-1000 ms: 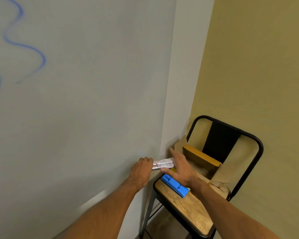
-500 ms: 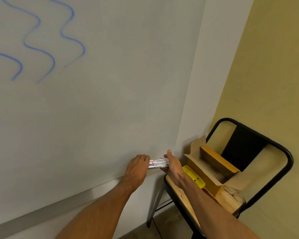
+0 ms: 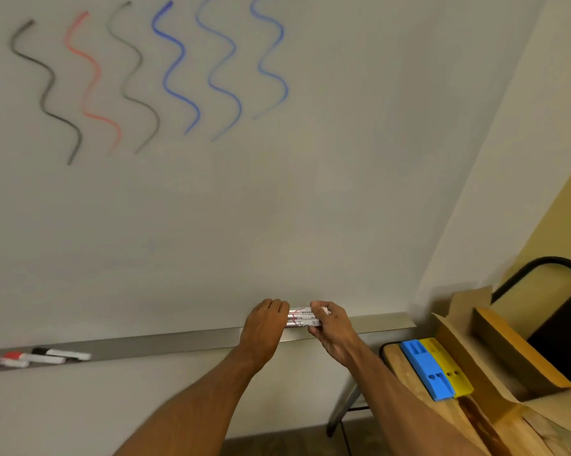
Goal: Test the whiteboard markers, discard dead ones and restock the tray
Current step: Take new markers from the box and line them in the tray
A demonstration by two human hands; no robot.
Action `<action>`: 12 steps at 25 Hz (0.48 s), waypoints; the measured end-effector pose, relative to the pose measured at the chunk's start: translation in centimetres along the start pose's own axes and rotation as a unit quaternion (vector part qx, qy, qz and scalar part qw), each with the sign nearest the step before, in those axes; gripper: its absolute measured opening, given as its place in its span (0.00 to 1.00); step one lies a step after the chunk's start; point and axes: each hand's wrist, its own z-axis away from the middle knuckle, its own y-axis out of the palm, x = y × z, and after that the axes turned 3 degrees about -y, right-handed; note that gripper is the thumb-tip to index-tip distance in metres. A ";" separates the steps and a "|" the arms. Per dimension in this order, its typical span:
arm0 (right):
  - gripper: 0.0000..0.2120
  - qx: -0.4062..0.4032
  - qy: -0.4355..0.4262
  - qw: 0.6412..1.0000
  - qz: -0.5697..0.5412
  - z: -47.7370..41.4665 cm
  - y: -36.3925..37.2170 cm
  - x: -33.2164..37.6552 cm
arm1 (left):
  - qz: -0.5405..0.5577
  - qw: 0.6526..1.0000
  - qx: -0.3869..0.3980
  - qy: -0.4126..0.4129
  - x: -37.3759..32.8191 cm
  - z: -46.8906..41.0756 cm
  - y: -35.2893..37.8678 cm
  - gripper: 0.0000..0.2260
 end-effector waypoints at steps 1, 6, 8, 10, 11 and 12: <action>0.09 0.013 -0.001 1.000 0.006 -0.3 1.2 -0.6 | -0.004 1.000 0.003 -0.014 1.2 0.6 -0.1 0.16; 0.08 0.052 -0.001 0.998 0.028 -1.4 6.7 -3.5 | -0.019 0.997 0.036 -0.066 6.6 2.9 0.3 0.17; 0.08 0.066 -0.003 0.997 0.040 -1.8 8.4 -4.6 | -0.007 0.996 0.039 -0.079 8.4 3.7 0.8 0.15; 0.09 0.077 -0.002 0.996 0.050 -2.1 9.8 -5.7 | 0.006 0.996 0.035 -0.084 10.3 4.4 1.5 0.14; 0.09 0.080 -0.001 0.995 0.053 -2.4 10.6 -6.4 | 0.021 0.995 0.036 -0.088 11.3 4.7 1.8 0.14; 0.10 0.079 -0.001 0.995 0.056 -2.6 11.2 -7.1 | 0.038 0.994 0.040 -0.094 12.1 5.0 2.2 0.15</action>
